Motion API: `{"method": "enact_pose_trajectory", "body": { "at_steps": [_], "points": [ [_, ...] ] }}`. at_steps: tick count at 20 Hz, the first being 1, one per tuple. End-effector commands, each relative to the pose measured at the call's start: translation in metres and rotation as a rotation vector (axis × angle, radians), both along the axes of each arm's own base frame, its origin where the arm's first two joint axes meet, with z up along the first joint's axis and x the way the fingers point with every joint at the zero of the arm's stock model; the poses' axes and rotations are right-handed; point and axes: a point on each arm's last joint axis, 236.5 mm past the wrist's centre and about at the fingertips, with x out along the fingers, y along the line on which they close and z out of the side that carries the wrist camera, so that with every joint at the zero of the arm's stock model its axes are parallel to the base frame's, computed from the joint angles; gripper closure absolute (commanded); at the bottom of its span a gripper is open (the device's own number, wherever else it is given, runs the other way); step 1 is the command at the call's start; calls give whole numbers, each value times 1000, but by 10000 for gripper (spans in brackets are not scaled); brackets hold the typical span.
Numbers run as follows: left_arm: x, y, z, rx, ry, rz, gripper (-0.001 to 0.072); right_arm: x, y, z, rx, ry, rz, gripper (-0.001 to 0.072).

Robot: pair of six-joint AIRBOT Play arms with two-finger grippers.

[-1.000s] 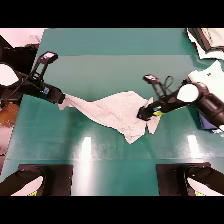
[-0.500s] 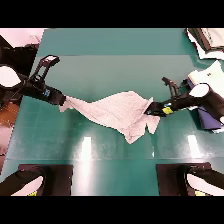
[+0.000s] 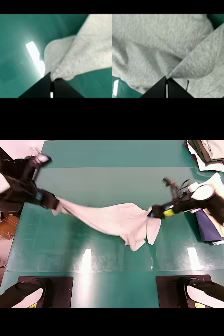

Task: Fold the shirts.

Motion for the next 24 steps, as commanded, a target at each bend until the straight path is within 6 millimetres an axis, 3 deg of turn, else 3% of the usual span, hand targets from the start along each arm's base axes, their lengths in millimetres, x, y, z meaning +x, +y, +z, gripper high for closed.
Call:
{"method": "enact_pose_trajectory", "body": {
  "at_steps": [1, 4, 7, 9, 11, 14, 17, 19, 21, 24],
  "points": [
    [11, 12, 111, 2, -266, 32, 684, 21, -29, 124, 1, -337, -80, 701],
    [-4, 15, 214, -46, -505, 36, 684, 11, -52, 245, -5, -642, -146, 700],
    [-40, 20, 293, -85, -684, 36, 684, -24, -70, 343, -27, -900, -208, 700],
    [-62, 20, 327, -117, -770, 24, 685, -50, -81, 386, -55, -1022, -251, 700],
    [-87, 10, 349, -176, -828, -21, 685, -77, -90, 422, -92, -1123, -290, 701],
    [-118, -6, 372, -261, -899, -94, 685, -101, -103, 455, -165, -1200, -345, 701],
    [-115, -9, 369, -263, -889, -101, 686, -91, -118, 441, -214, -1086, -357, 702],
    [-87, -8, 340, -214, -818, -89, 685, -62, -128, 407, -193, -921, -344, 702],
    [-47, -6, 283, -165, -685, -53, 685, -22, -131, 351, -134, -715, -312, 701],
    [9, -10, 150, -75, -336, -39, 685, 27, -114, 232, -57, -322, -202, 701]
  ]
}}
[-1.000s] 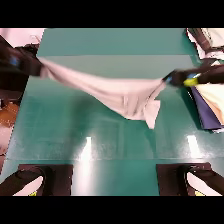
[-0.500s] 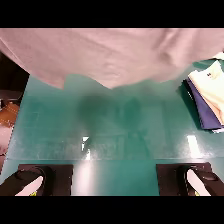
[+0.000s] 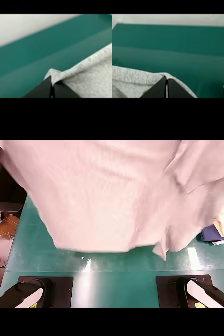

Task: Fold the shirts.

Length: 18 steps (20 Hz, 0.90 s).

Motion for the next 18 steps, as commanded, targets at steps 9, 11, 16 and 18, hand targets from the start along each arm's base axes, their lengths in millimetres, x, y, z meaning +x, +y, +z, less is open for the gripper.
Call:
{"method": "enact_pose_trajectory", "body": {
  "at_steps": [9, 11, 16, 18],
  "points": [
    [151, -18, -349, 150, 669, 42, 684, 145, 58, -301, 126, 590, 71, 700],
    [166, -19, -355, 137, 636, 58, 684, 165, 65, -308, 126, 552, 64, 699],
    [176, -7, -329, 136, 595, 88, 206, 180, 62, -290, 120, 517, 76, 242],
    [171, 17, -312, 97, 637, 149, 207, 162, 58, -276, 79, 533, 132, 267]
  ]
}}
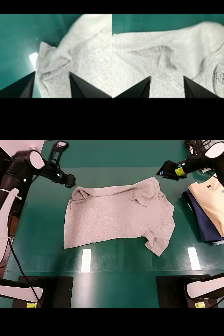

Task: Fold the shirts.

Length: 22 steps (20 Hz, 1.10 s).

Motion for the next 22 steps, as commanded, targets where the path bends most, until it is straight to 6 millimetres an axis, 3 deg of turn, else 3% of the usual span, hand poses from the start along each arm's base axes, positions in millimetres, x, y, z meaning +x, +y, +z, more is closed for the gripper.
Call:
{"method": "enact_pose_trajectory", "body": {
  "at_steps": [1, 3, 5, 8, 10, 13, 15, 18, 22],
  "points": [
    [-10, 36, 19, -23, 62, 106, 208, -22, -8, 15, -39, 16, 88, 274],
    [-32, 67, 20, -53, 151, 180, 207, -49, -16, 21, -52, 53, 128, 274],
    [-61, 86, 7, -124, 259, 231, 207, -76, -16, 20, -50, 80, 143, 274],
    [-105, 88, -24, -284, 351, 297, 207, -111, -14, 5, -43, 115, 135, 274],
    [-143, 90, -53, -326, 402, 359, 207, -124, -13, -3, -44, 105, 118, 274],
    [-207, 76, -94, -347, 511, 392, 207, -137, -14, -13, -43, 87, 80, 273],
    [-235, 66, -113, -373, 553, 410, 207, -145, -13, -17, -42, 87, 70, 273],
    [-261, 47, -133, -445, 632, 423, 207, -155, -12, -19, -41, 87, 68, 273],
    [-278, 34, -150, -443, 668, 398, 207, -155, -13, -8, -46, 49, 61, 274]
  ]
}}
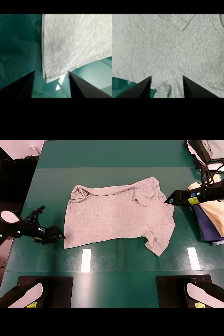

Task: Fold the shirts.

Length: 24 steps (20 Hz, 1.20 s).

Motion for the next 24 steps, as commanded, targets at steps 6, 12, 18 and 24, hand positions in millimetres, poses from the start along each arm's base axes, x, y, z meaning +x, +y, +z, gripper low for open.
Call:
{"method": "enact_pose_trajectory", "body": {
  "at_steps": [6, 12, 18, 24],
  "points": [
    [-25, -28, -30, 0, 35, -35, 208, -5, 0, 8, -3, -24, -2, 273],
    [-5, -31, -18, -10, -25, -26, 684, -20, -8, 1, -3, 44, 4, 274],
    [58, -17, 55, 60, -249, -72, 684, -65, -70, -77, 60, 279, -224, 273],
    [71, -16, 77, 69, -298, -82, 684, -83, -93, -149, 95, 385, -340, 275]
  ]
}}
